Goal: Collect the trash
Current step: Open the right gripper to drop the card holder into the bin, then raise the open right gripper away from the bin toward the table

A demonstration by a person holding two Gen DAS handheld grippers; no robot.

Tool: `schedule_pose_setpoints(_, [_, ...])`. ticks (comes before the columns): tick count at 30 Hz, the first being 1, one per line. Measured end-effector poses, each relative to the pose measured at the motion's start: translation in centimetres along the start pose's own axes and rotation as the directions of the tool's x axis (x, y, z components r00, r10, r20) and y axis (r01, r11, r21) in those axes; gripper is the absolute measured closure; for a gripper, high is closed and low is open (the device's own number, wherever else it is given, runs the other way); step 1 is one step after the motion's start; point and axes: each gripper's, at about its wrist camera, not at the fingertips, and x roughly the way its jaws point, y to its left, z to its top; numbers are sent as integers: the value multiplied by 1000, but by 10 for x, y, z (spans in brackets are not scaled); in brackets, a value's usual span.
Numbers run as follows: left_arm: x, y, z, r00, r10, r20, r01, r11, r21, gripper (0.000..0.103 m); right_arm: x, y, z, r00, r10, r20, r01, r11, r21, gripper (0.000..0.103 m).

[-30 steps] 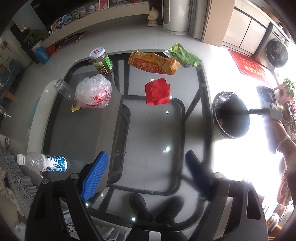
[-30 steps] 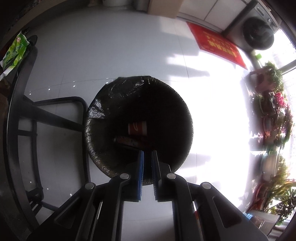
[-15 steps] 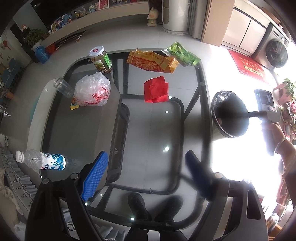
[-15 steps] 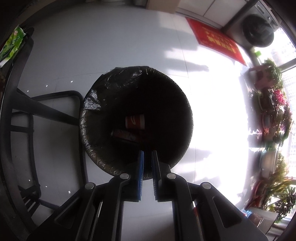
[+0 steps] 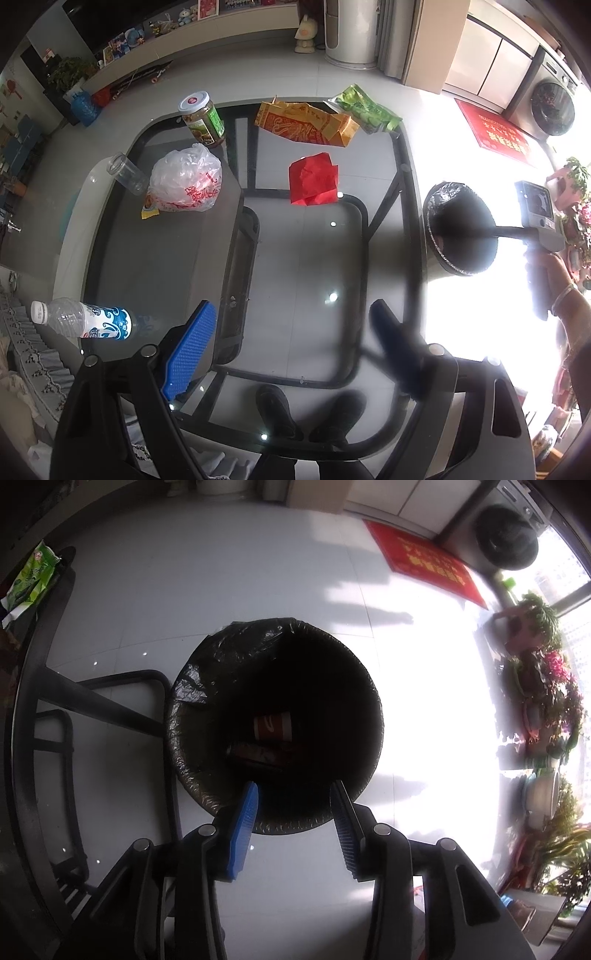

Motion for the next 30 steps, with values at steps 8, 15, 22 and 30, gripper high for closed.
schedule_pose_setpoints(8, [3,0,1,1000,4,7,-4,1000,0,20,-61,19,-17,989,80,121,-77,996,-33,44])
schedule_pose_setpoints(15, [7,2,7,1000,5,17,-5,1000,-13,20,-122,50,-50,962,219,166,-206,974,-90,35])
schedule_pose_setpoints(22, [12,8,11,1000,6,15,-6,999,-33,20,-178,93,-93,907,375,193,-350,925,-151,23])
schedule_pose_setpoints(30, [20,19,19,999,19,33,-18,998,-55,20,-209,122,-127,889,426,167,-394,898,-194,22])
